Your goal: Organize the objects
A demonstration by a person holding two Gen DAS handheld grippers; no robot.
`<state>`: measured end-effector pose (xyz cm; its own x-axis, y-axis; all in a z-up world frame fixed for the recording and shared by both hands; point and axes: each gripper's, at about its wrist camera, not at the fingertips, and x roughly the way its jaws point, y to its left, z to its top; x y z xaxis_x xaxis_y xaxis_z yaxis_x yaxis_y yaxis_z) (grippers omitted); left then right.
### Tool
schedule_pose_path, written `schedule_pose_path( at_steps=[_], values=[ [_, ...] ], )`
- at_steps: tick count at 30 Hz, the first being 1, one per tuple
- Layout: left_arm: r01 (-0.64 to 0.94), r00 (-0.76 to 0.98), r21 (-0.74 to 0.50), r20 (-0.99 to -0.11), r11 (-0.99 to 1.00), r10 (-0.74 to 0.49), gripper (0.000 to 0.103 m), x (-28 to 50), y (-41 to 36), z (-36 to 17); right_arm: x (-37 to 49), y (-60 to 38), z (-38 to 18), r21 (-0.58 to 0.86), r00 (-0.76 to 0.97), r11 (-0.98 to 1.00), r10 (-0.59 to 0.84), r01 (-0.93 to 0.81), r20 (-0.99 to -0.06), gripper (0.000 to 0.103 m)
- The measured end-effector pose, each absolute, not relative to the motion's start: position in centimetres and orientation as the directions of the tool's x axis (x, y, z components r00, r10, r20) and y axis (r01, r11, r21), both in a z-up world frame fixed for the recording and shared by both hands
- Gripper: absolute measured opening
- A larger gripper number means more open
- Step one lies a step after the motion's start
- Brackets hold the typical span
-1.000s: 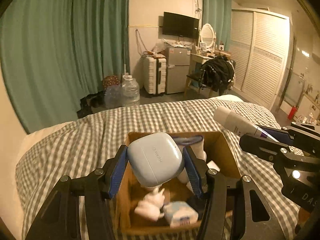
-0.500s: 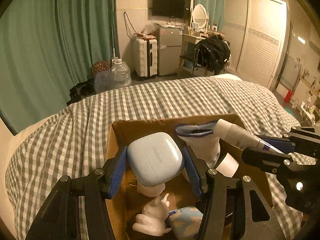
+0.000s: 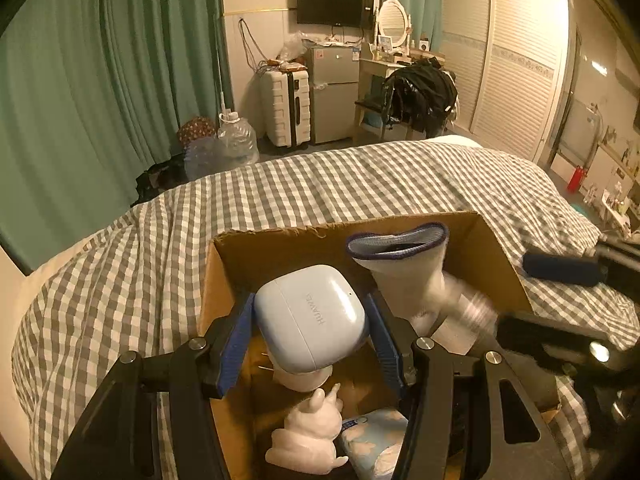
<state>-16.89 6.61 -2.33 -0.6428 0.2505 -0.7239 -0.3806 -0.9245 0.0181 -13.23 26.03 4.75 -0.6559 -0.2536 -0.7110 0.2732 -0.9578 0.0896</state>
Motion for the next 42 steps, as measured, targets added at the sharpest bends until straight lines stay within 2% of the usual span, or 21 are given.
schedule_pose_path(
  at_steps=[4,6,7,11,13,15,18,26,32,36,42],
  values=[
    [-0.38,-0.641,0.013,-0.725,-0.925,0.253,0.061,-16.9,6.4,-2.2,-13.1,26.7,5.9,0.097,-0.686,-0.963,-0.247,0.25,-0.684,0.059],
    [-0.376,-0.654,0.025,-0.715,-0.926,0.246,0.08,-16.8,6.3,-1.8,-13.1,27.0,6.2,0.094,-0.698,-0.967,-0.236,0.236,-0.676,0.064],
    [-0.371,-0.666,0.032,-0.706,-0.928,0.242,0.083,-16.6,6.4,-1.6,-13.2,27.2,6.3,0.092,-0.703,-0.969,-0.229,0.227,-0.674,0.064],
    [-0.364,-0.686,0.029,-0.684,-0.931,0.247,0.086,-16.3,6.2,-0.7,-13.3,28.1,7.0,0.097,-0.723,-0.978,-0.202,0.185,-0.661,0.071],
    [-0.348,-0.701,0.027,-0.672,-0.937,0.241,0.092,-16.1,5.9,-0.2,-13.1,28.4,7.6,0.089,-0.742,-0.984,-0.177,0.157,-0.646,0.076],
    [-0.331,-0.719,0.028,-0.655,-0.943,0.233,0.095,-15.6,5.6,0.4,-12.8,28.6,8.4,0.079,-0.768,-0.989,-0.148,0.127,-0.623,0.09],
    [-0.315,-0.745,0.022,-0.626,-0.949,0.233,0.099,-14.8,5.1,1.8,-11.9,28.8,10.0,0.071,-0.815,-0.993,-0.115,0.091,-0.568,0.094],
    [-0.248,-0.867,0.07,-0.461,-0.966,0.189,0.103,-9.9,3.7,7.6,-9.0,29.4,14.1,0.089,-0.869,-0.994,-0.094,0.058,-0.486,0.099],
    [-0.216,-0.917,0.055,-0.354,-0.975,0.183,0.103,-5.2,2.4,11.0,-5.4,29.4,16.6,0.05,-0.903,-0.999,-0.024,0.003,-0.429,0.101],
    [-0.185,-0.93,0.048,-0.33,-0.982,0.159,0.103,-2.9,1.6,11.7,-3.1,29.0,17.4,0.032,-0.91,-0.999,-0.005,-0.009,-0.414,0.101],
    [-0.152,-0.929,0.015,-0.344,-0.988,0.137,0.103,-1.1,0.1,10.9,0.3,28.3,17.1,-0.002,-0.932,-0.999,0.043,-0.045,-0.359,0.102]
  ],
)
